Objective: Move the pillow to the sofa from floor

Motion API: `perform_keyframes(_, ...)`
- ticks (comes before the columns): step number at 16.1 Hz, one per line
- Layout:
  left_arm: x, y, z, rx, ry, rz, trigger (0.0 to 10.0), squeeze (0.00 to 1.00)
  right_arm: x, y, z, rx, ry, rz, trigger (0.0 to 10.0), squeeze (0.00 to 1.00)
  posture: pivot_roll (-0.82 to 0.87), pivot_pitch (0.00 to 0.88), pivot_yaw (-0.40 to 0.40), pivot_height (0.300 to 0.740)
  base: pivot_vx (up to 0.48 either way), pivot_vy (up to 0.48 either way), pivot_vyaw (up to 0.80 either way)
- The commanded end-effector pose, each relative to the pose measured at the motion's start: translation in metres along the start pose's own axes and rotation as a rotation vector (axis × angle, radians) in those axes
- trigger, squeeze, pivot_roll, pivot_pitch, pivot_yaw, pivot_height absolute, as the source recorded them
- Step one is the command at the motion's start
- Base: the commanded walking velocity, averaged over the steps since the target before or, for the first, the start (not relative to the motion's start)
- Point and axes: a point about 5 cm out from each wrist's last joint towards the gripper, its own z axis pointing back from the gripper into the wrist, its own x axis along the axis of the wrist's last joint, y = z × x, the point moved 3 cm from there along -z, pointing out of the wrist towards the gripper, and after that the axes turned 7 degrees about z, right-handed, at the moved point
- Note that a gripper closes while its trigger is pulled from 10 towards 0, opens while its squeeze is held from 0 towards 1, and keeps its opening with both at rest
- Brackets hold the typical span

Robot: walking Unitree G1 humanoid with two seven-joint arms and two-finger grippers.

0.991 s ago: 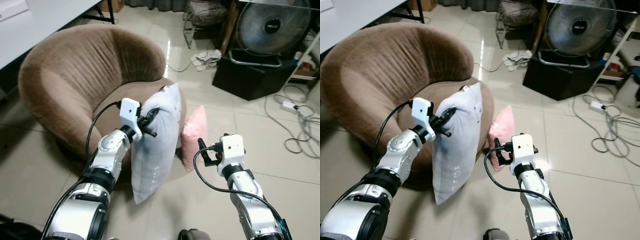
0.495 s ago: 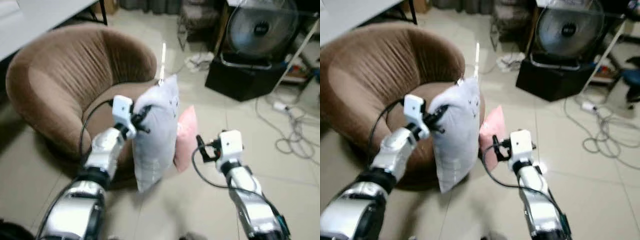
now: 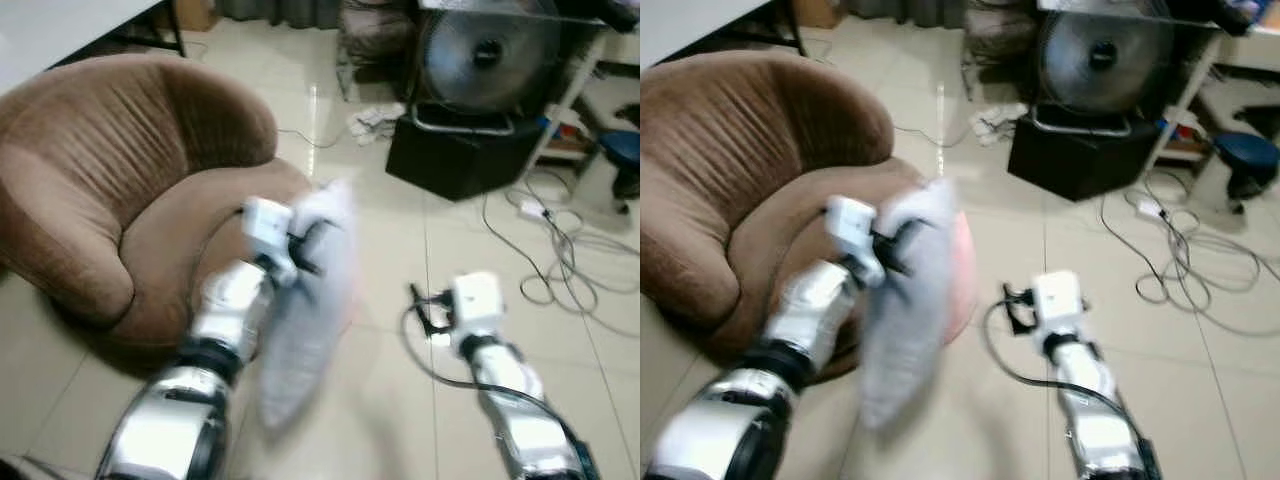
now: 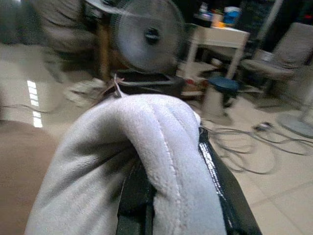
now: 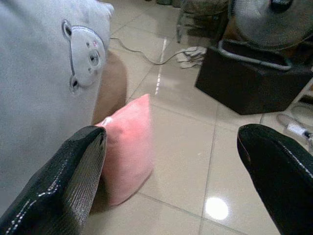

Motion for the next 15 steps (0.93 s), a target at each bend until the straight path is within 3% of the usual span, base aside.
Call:
perform_keyframes(1,0.0205,0.0128,0.0011,0.023,-0.053,-0.058,0.0,0.0,0.0073,0.01,-0.0021,0.029,-0.022,-0.008,10.0,0.0,-0.19,0.072,-0.03,0.74,0.431,0.0,0.0)
perform_keyframes(10,0.0172,0.016,0.0045,0.052,-0.057,-0.046,0.0,0.0,0.0025,0.0125,-0.0012,0.06,0.002,0.002,10.0,0.0,-0.16,0.078,-0.045,0.74,0.471,0.0,0.0)
perform_keyframes(15,0.019,0.015,0.0042,0.051,-0.072,-0.041,0.0,0.0,0.0033,0.0118,-0.0033,0.066,0.002,0.001,10.0,0.0,-0.16,0.07,-0.049,0.74,0.48,0.0,0.77)
